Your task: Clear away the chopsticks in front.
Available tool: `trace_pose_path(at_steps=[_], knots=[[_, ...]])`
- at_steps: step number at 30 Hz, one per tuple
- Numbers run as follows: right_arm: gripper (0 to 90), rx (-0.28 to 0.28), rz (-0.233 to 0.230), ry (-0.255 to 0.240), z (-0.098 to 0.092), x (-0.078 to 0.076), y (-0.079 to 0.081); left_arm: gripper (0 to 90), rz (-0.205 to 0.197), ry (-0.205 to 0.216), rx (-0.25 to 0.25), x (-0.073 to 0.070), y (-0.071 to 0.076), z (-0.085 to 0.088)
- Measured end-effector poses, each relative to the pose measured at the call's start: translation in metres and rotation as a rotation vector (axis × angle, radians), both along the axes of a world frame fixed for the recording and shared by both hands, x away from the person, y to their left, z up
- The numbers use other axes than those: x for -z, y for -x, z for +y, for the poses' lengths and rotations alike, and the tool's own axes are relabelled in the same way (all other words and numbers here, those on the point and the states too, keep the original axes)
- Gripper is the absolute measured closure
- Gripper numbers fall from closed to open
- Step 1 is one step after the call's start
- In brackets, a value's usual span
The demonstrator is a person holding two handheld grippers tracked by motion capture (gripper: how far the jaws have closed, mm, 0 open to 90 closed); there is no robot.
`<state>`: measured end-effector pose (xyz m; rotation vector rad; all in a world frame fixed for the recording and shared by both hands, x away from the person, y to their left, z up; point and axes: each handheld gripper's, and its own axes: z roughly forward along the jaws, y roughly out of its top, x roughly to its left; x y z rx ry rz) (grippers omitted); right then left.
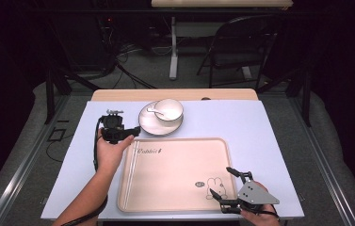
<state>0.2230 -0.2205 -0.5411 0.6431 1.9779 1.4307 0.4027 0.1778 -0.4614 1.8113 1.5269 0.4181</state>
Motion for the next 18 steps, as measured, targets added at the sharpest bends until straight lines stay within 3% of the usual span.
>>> trace_pose_path(at_steps=[8, 18], knots=[[13.5, -0.001, -0.001, 0.001, 0.000, 0.000, 0.000, 31.5, -0.001, -0.001, 0.000, -0.008, -0.011, -0.004], [13.5, -0.003, -0.001, 0.002, 0.000, 0.000, 0.000, 31.5, -0.015, 0.010, -0.006, -0.029, -0.029, -0.011]])
